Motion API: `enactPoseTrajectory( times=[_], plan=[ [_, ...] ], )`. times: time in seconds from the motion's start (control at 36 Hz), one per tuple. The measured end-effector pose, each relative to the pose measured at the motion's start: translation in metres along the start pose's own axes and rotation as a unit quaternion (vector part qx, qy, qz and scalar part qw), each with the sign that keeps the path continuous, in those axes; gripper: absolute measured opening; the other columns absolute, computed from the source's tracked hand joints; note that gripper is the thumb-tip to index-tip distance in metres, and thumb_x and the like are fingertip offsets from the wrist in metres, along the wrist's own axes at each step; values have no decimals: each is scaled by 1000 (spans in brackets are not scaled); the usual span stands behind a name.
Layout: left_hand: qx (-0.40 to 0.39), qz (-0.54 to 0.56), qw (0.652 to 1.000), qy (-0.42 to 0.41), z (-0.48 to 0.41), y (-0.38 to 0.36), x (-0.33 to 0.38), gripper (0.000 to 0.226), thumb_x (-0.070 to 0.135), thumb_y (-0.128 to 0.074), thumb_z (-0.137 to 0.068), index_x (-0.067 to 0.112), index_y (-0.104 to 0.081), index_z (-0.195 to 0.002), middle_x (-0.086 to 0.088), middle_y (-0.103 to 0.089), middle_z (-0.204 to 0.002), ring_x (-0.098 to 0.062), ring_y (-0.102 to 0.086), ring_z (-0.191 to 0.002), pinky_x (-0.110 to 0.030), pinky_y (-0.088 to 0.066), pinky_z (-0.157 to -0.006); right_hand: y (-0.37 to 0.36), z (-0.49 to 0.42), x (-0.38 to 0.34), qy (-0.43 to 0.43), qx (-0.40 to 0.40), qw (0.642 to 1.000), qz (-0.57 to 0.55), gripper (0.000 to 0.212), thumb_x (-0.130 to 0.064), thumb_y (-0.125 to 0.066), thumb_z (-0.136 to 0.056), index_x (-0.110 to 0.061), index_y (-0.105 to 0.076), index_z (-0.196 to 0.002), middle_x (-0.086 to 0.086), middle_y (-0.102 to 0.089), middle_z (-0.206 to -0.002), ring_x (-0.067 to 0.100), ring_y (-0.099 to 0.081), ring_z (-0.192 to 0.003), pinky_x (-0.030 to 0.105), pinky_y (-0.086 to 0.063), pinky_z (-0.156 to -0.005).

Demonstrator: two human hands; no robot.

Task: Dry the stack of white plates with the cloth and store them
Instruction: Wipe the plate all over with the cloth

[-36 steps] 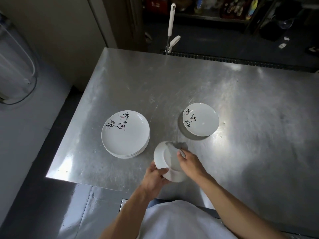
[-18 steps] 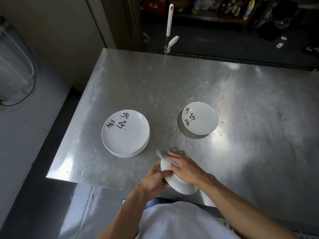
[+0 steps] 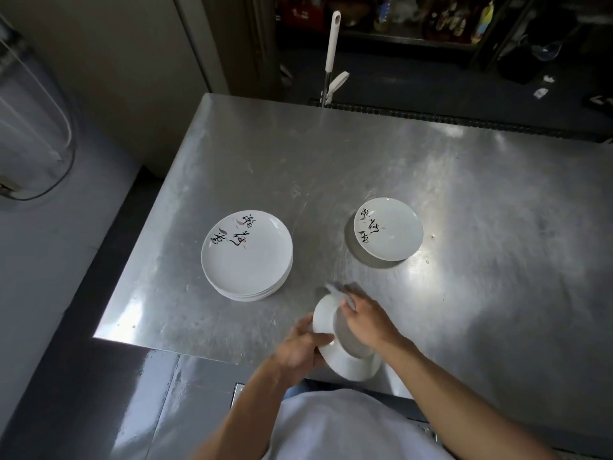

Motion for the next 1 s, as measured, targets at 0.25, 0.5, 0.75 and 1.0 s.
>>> enactPoseTrajectory(
  times=[0.25, 0.5, 0.75, 1.0],
  plan=[
    [7, 6, 1000, -12, 1, 5, 12, 52, 29, -66, -83, 7, -63, -130, -27, -67, -124, -38, -67, -108, -49, -54, -87, -11, 20, 0, 44, 9, 994, -98, 45, -39, -39, -107, -37, -38, -152, -14, -21, -164, 8, -21, -151, 23, -19, -121],
    [-9, -32, 999, 7, 5, 7, 0, 51, 10, -76, -77, 8, -64, -126, -16, -72, -110, -29, -70, -97, -39, -59, -76, -10, 14, -5, 127, 5, 990, 57, 44, -34, -39, -108, -26, -44, -151, -7, -31, -162, 6, -19, -151, 27, -12, -122],
    [-5, -2, 1000, 6, 7, 5, 3, 51, 8, -78, -73, 10, -66, -123, -13, -73, -105, -25, -72, -89, -33, -57, -66, -3, 7, -1, 141, 26, 989, 35, 45, -34, -37, -108, -47, -36, -151, -5, -37, -159, 4, -25, -146, 31, -23, -120],
    [28, 210, 976, -51, 0, 13, 19, 57, -8, -58, -86, 7, -54, -141, -23, -63, -136, -33, -69, -112, -41, -62, -77, -13, 30, 23, 26, 23, 998, -47, 50, -36, -41, -107, -27, -33, -156, -3, -22, -166, 18, -21, -152, 22, -19, -119]
  ],
)
Point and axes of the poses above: each hand's wrist, its own z-axis away from the middle knuckle, its own y-axis out of the back of the hand, x = y × z, the point moved 3 cm from there along -z, towards the middle knuckle
